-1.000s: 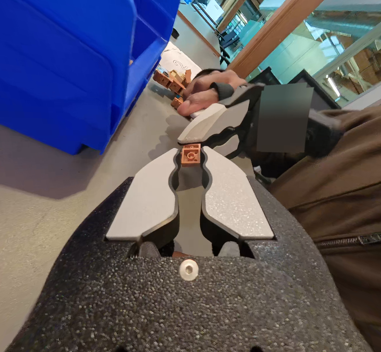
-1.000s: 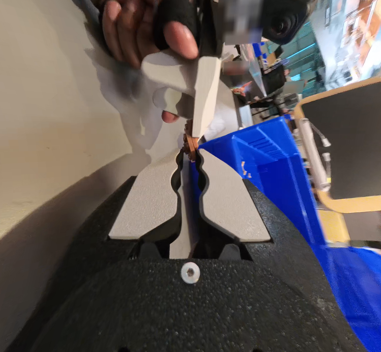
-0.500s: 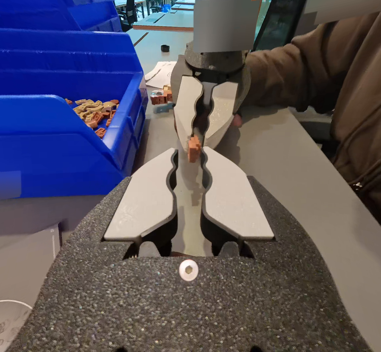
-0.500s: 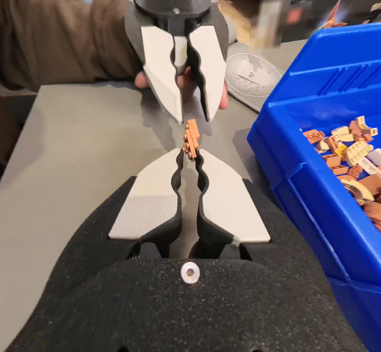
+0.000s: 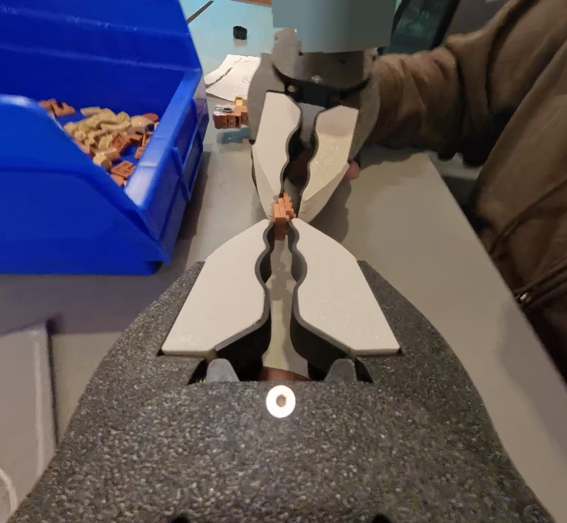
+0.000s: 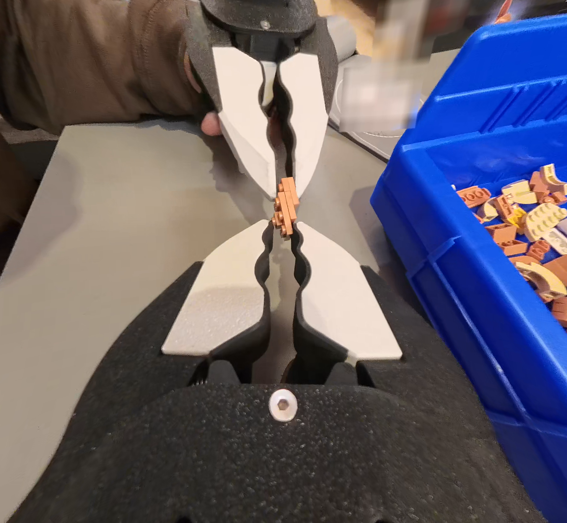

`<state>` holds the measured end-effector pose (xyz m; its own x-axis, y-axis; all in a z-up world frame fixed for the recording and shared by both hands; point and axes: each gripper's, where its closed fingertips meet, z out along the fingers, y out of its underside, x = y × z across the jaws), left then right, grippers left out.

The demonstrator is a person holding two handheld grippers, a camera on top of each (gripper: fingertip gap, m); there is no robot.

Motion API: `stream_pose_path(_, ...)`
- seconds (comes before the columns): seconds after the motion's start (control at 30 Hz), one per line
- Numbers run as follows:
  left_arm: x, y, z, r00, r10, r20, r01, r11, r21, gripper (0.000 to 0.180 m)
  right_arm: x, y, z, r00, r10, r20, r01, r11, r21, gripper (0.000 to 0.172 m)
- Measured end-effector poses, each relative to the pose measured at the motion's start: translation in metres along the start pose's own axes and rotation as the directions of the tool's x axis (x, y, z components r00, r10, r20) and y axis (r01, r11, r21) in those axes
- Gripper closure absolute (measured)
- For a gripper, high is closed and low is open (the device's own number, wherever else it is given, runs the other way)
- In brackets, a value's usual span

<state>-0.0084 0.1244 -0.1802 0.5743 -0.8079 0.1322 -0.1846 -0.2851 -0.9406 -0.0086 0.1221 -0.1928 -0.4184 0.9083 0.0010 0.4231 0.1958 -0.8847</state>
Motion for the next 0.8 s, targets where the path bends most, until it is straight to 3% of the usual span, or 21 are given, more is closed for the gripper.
stream_pose_path(0.1, -0.004, 0.000, 0.001, 0.987, -0.158, -0.015, 0.158, 0.987, 0.005, 0.173, 0.005, 0.001, -0.001, 0.995, -0.080, -0.060, 0.079, 0.997, -0.024, 0.161)
stream_pose_path(0.33, -0.015, 0.001, 0.001, 0.925, -0.380, -0.003, 0.380, 0.925, 0.027, 0.173, 0.016, 0.002, -0.002, 0.910, -0.344, -0.230, 0.322, 0.938, -0.131, 0.161)
stream_pose_path(0.63, -0.021, 0.017, 0.003, 0.967, -0.222, 0.122, 0.234, 0.968, -0.091, 0.172, 0.022, 0.015, -0.001, 0.968, -0.176, -0.181, 0.150, 0.977, -0.149, 0.161)
stream_pose_path(0.8, -0.019, 0.044, 0.004, 0.978, -0.106, 0.178, 0.156, 0.941, -0.301, 0.169, 0.016, 0.012, 0.000, 0.989, -0.072, -0.130, 0.059, 0.993, -0.105, 0.160)
